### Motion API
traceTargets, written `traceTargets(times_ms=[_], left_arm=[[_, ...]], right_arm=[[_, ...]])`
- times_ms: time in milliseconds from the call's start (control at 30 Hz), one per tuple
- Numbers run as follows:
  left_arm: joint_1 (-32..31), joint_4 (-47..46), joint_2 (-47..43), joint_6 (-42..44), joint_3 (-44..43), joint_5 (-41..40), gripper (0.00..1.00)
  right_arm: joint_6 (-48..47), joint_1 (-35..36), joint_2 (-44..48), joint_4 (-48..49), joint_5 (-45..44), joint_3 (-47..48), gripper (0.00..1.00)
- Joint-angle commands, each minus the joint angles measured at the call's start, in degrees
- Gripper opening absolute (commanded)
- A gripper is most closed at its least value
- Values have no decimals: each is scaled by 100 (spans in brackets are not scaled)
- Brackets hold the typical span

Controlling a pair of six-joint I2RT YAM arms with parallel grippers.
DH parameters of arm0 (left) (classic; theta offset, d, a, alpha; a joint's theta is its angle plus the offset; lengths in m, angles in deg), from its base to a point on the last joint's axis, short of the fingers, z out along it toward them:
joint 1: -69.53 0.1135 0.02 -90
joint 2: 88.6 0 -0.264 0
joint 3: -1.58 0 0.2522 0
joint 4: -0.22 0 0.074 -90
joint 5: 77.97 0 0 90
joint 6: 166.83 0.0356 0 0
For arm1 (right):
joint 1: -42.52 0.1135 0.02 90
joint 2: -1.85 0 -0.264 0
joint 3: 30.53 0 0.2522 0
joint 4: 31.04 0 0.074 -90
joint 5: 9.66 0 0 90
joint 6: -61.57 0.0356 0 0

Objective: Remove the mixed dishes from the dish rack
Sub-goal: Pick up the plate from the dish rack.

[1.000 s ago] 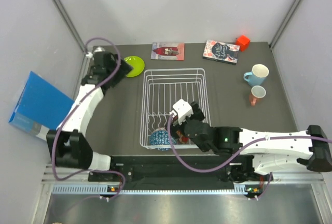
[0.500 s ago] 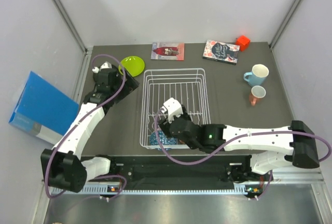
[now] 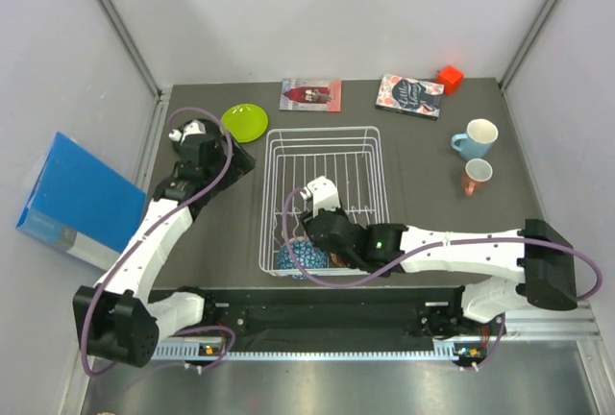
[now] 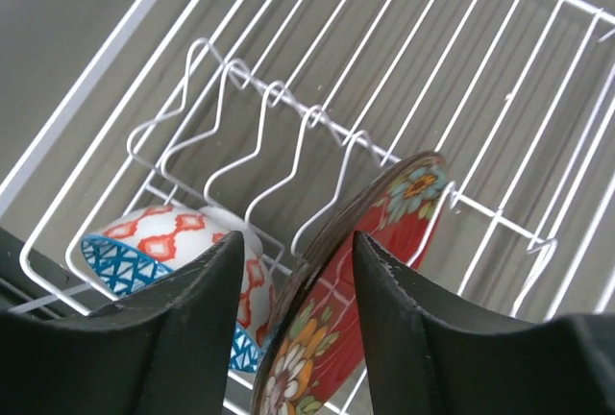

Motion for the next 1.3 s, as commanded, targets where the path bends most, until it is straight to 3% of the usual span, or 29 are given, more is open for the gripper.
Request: traceTargets(times_ms=[0, 200, 333, 900, 1267], left_arm=[[-23, -305, -24, 59, 121, 23, 99], [-23, -375, 2, 51, 209, 58, 99], [-23, -402, 20, 50, 244, 94, 99], [-32, -437, 169, 191, 33, 515, 99], [-40, 3, 688, 587, -1057, 1481, 99]], right_arm=[[304, -45, -109, -13, 212, 158, 46], [409, -36, -21, -83, 230, 61, 26], [357, 7, 93, -250, 89, 140, 1], [-91, 508, 980, -1182, -728, 1002, 0], [-2313, 877, 2034, -60, -763, 284, 0]])
